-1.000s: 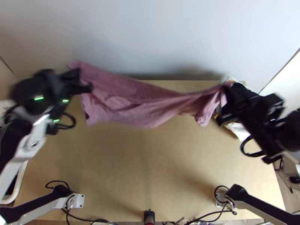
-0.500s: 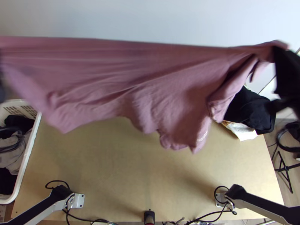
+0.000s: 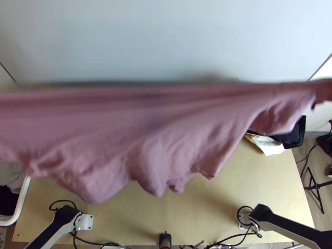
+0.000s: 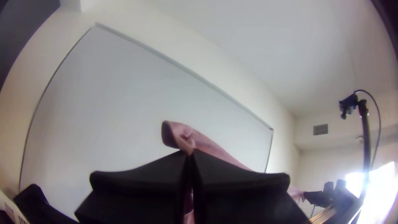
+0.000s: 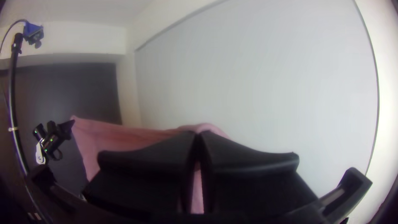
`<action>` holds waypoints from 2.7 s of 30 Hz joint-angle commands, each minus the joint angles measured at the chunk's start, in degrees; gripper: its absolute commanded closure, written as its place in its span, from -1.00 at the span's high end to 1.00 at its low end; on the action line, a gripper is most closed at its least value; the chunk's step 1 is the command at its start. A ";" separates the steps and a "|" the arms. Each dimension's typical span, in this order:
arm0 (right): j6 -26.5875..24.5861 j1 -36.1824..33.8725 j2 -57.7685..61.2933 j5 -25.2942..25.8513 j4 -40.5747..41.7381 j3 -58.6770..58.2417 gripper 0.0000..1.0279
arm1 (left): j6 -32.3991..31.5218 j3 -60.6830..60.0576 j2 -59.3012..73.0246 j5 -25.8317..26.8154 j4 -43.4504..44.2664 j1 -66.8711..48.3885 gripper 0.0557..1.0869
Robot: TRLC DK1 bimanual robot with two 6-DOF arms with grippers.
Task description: Fold the t-shirt
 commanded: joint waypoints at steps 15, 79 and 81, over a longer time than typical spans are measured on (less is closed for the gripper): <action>27.65 -5.04 -2.12 -27.38 -11.70 -11.35 -0.95 | -26.34 -20.90 -24.35 49.42 5.44 33.56 -0.92; 5.68 -28.42 65.20 -10.42 59.93 -23.48 -0.95 | -0.32 -21.25 82.70 6.71 51.93 19.06 -0.92; 5.68 -28.42 64.33 -10.24 59.22 -24.01 -0.95 | -0.23 -20.81 82.79 6.45 51.93 19.32 -0.92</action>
